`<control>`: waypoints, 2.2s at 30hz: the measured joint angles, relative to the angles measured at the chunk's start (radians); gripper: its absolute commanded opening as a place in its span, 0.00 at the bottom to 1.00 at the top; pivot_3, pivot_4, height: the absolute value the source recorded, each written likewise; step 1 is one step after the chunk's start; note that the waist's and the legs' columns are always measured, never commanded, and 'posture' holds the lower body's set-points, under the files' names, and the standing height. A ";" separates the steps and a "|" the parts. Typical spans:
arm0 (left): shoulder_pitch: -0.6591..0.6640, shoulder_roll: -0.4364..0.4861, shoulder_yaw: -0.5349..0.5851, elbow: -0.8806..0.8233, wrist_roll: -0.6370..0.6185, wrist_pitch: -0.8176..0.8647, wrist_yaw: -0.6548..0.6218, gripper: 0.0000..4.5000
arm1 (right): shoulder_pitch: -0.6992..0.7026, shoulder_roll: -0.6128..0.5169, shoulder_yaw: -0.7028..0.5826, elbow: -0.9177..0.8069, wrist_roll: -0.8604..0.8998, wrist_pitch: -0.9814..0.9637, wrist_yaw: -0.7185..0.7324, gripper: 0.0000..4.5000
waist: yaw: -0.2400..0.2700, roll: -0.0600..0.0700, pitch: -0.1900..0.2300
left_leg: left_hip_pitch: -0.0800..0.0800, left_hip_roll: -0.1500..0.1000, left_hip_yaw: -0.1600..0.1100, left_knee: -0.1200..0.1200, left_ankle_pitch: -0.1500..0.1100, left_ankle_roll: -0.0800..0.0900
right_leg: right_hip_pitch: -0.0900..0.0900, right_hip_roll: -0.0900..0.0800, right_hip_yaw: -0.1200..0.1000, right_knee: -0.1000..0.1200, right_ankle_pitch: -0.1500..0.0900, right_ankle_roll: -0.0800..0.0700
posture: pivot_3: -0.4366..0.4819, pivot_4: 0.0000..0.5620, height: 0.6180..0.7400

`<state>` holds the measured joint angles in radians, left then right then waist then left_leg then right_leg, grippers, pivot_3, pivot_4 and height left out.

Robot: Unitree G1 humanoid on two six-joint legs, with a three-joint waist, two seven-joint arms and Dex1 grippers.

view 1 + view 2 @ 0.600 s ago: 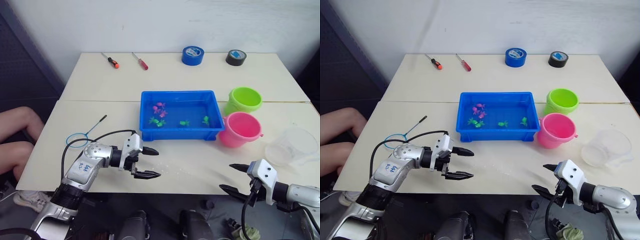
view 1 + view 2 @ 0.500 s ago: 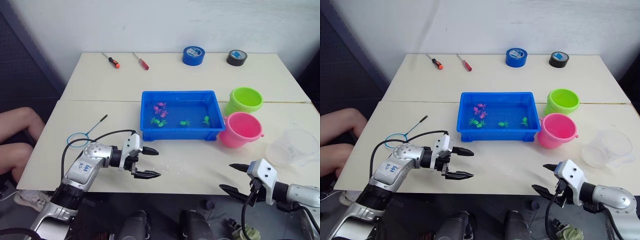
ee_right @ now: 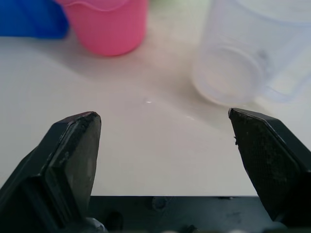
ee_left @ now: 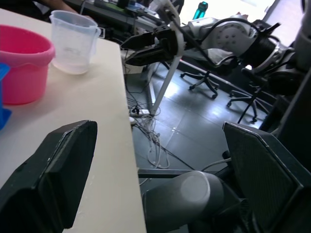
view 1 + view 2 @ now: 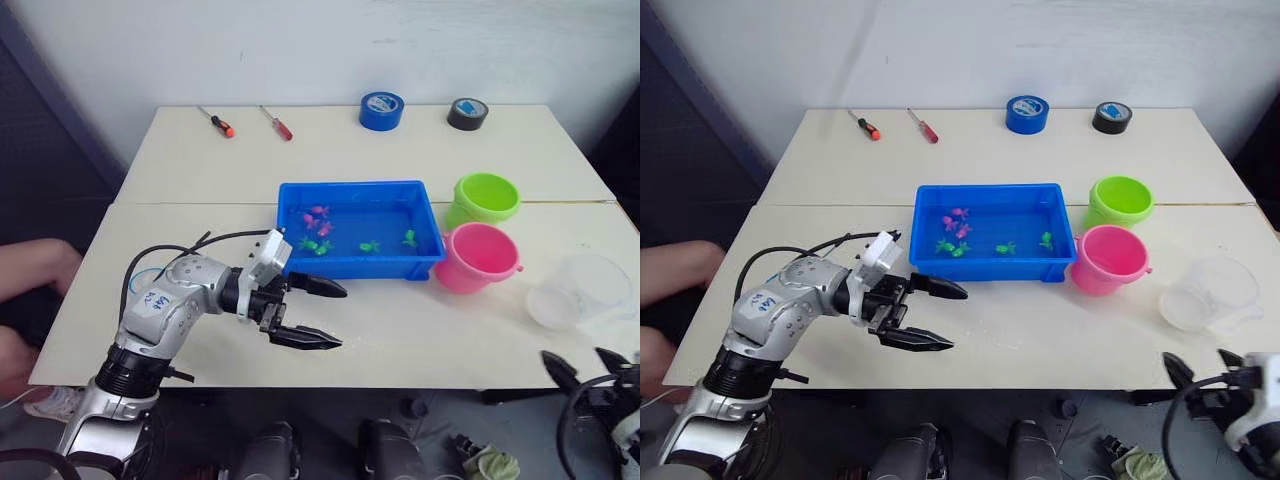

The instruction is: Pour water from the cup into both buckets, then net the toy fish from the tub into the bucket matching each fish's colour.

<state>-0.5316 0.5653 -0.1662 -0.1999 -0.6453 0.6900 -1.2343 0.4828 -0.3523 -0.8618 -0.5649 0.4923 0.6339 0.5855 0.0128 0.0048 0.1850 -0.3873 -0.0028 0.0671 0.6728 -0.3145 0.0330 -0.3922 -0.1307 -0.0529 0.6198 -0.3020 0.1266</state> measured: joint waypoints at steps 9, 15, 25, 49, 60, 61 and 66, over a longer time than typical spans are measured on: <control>-0.042 -0.013 0.031 -0.031 -0.032 0.020 0.042 1.00 | -0.212 -0.117 -0.046 0.289 -0.052 -0.028 -0.206 0.99 | -0.008 0.000 0.000 | 0.000 -0.003 0.002 -0.005 0.004 0.002 | 0.000 0.004 0.000 -0.004 0.000 0.000 | 0.48 0.27 1.00; -0.029 -0.010 0.035 -0.069 -0.033 0.021 0.070 1.00 | -0.302 -0.184 0.002 0.454 -0.098 -0.094 -0.236 0.99 | -0.009 0.000 0.000 | 0.000 -0.003 0.002 -0.006 0.005 0.003 | 0.000 0.005 0.000 -0.004 0.000 0.000 | 0.48 0.27 1.00; 0.006 0.012 0.049 -0.106 -0.033 0.020 0.110 1.00 | -0.369 -0.227 0.044 0.598 -0.117 -0.155 -0.234 0.99 | -0.013 0.000 0.000 | 0.000 -0.003 0.003 -0.006 0.006 0.003 | 0.001 0.005 0.001 -0.007 0.000 0.000 | 0.48 0.27 1.00; 0.021 0.045 0.049 -0.138 -0.032 0.009 0.131 1.00 | -0.558 -0.306 0.187 0.933 -0.178 -0.340 -0.237 0.70 | -0.015 0.000 0.000 | 0.000 -0.003 0.004 -0.006 0.006 0.003 | 0.000 0.006 0.000 -0.008 0.000 0.000 | 0.48 0.27 1.00; 0.021 0.062 0.050 -0.138 -0.029 0.004 0.139 1.00 | -0.669 -0.333 0.233 1.124 -0.198 -0.466 -0.212 0.07 | -0.015 0.000 0.000 | 0.000 -0.002 0.006 -0.006 0.007 0.002 | 0.000 0.007 0.000 -0.008 0.000 0.000 | 0.48 0.27 1.00; 0.022 0.066 0.050 -0.138 -0.029 0.001 0.139 1.00 | -0.673 -0.333 0.233 1.136 -0.194 -0.482 -0.205 0.00 | -0.014 0.000 0.000 | 0.000 -0.002 0.006 -0.006 0.007 0.002 | 0.000 0.007 0.000 -0.008 0.000 0.000 | 0.48 0.27 1.00; 0.022 0.075 0.050 -0.138 -0.029 -0.006 0.140 1.00 | -0.688 -0.337 0.226 1.181 -0.166 -0.528 -0.162 0.00 | -0.015 0.000 0.000 | 0.000 -0.002 0.006 -0.006 0.007 0.003 | 0.001 0.007 0.000 -0.008 0.000 0.000 | 0.48 0.27 1.00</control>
<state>-0.5100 0.6403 -0.1157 -0.3383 -0.6739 0.6837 -1.0944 -0.2057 -0.6898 -0.6358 0.6161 0.3262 0.1059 0.4232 -0.0019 0.0048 0.1851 -0.3874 -0.0051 0.0728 0.6667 -0.3077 0.0356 -0.3914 -0.1240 -0.0527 0.6116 -0.3020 0.1267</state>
